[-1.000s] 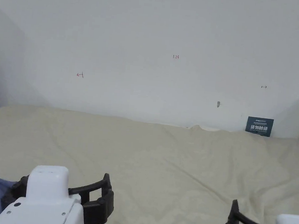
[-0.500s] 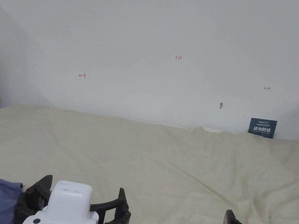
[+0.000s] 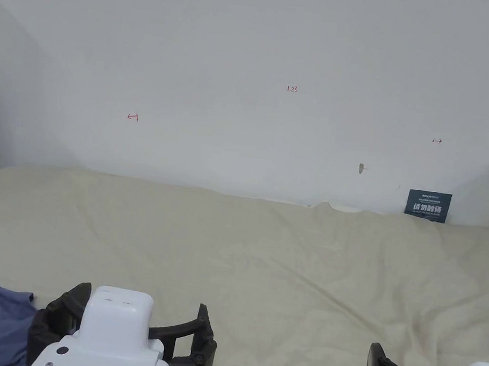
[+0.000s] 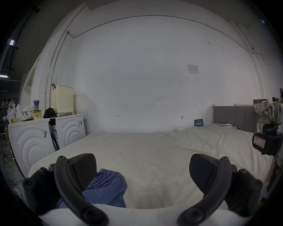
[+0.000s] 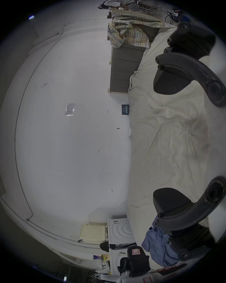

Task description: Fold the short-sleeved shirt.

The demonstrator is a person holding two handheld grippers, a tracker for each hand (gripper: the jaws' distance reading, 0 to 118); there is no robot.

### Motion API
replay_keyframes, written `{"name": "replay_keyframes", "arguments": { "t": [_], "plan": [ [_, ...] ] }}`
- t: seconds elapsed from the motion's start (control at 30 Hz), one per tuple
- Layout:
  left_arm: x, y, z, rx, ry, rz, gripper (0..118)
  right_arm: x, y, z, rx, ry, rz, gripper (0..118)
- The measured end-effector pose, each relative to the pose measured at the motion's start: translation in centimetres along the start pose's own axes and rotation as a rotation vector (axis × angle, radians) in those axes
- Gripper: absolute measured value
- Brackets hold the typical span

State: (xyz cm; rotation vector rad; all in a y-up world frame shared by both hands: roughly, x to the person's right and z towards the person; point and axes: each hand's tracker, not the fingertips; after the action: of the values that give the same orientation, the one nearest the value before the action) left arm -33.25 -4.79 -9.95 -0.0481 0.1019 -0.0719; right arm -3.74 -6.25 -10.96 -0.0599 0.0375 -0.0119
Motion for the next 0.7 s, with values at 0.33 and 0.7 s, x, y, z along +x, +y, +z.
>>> {"name": "replay_keyframes", "arguments": {
  "t": [0.33, 0.7],
  "plan": [
    [0.4, -0.5, 0.0, -0.014, -0.013, -0.067, 8, -0.2, 0.5, 0.2, -0.011, -0.045, 0.013, 0],
    [0.5, -0.8, -0.7, -0.054, -0.02, -0.003, 6, 1.8, 0.8, 0.4, 0.006, -0.039, -0.066, 0]
  ]
}}
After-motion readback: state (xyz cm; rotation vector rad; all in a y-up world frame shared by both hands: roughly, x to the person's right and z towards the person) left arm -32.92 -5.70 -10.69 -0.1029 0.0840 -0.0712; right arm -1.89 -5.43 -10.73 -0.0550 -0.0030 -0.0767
